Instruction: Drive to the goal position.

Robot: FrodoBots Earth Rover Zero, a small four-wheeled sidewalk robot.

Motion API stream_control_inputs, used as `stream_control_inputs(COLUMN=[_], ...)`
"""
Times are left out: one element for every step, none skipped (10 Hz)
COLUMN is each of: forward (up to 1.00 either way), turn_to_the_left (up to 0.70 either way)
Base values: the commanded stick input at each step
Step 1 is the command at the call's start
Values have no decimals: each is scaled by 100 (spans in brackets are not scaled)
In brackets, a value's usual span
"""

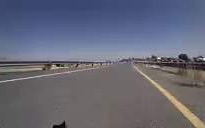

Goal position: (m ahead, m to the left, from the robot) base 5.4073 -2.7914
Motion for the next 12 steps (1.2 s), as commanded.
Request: stream_control_inputs(forward=[100,100,100,100,100,100,100,100,100,100,100,100], turn_to_the_left=[-27,-27,0,0,0,0,0,0,0,0,0,0])
